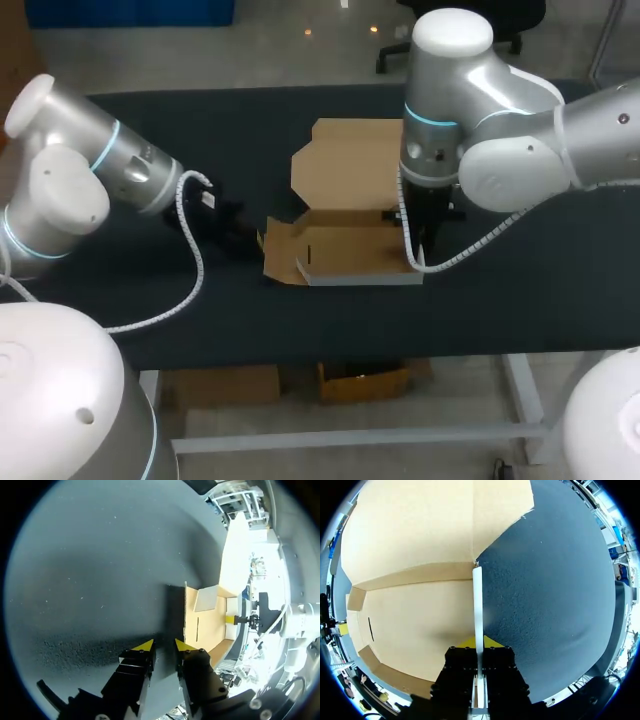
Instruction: Assemble the packaging by folding the flat box into shape, placing the metal phone stand inside, and closing the box properly
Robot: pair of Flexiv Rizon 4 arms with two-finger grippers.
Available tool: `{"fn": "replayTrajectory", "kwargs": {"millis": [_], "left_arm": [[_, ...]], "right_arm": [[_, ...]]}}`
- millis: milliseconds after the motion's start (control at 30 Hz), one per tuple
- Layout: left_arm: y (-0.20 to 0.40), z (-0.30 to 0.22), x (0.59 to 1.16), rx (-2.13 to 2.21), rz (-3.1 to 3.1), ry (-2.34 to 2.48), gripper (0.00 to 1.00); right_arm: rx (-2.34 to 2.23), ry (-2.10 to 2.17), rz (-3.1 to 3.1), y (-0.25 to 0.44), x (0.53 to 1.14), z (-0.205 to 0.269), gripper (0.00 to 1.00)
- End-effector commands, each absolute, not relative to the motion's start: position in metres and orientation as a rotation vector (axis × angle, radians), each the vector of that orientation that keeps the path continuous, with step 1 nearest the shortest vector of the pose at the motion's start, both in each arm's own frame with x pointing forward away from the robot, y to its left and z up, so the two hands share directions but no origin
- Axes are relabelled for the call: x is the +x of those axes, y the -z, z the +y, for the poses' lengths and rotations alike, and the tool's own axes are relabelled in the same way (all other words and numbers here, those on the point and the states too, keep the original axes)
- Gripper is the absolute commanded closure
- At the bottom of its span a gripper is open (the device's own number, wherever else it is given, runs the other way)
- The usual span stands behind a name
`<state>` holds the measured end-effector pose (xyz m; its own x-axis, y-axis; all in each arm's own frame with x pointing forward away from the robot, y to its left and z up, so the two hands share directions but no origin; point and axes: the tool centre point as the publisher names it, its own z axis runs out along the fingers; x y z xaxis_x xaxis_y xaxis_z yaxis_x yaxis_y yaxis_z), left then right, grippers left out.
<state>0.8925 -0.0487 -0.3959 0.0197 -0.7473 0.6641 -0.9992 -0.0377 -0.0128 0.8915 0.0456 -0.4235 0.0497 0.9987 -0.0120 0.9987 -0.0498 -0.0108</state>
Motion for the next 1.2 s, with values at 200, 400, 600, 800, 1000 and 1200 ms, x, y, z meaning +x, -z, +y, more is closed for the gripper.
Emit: {"fn": "replayTrajectory", "kwargs": {"millis": [200, 400, 600, 800, 1000, 1200], "left_arm": [[0.389, -0.063, 0.893, 1.786, -1.784, -0.743, 0.76], [0.378, -0.074, 0.891, 1.756, -1.803, -0.759, 0.76], [0.367, -0.087, 0.888, 1.737, -1.848, -0.754, 0.75], [0.362, -0.100, 0.886, 1.727, -1.883, -0.739, 0.75], [0.362, -0.111, 0.886, 1.728, -1.912, -0.715, 0.74], [0.359, -0.121, 0.884, 1.741, -1.953, -0.690, 0.72]], "right_arm": [[2.276, 0.034, 2.166, 0.425, 0.893, 0.047, 1.00], [2.276, 0.034, 2.166, 0.425, 0.893, 0.047, 1.00], [2.276, 0.034, 2.166, 0.425, 0.893, 0.047, 1.00], [2.276, 0.034, 2.166, 0.425, 0.893, 0.047, 1.00], [2.276, 0.034, 2.166, 0.425, 0.893, 0.047, 1.00], [2.276, 0.034, 2.166, 0.425, 0.893, 0.047, 1.00]]}}
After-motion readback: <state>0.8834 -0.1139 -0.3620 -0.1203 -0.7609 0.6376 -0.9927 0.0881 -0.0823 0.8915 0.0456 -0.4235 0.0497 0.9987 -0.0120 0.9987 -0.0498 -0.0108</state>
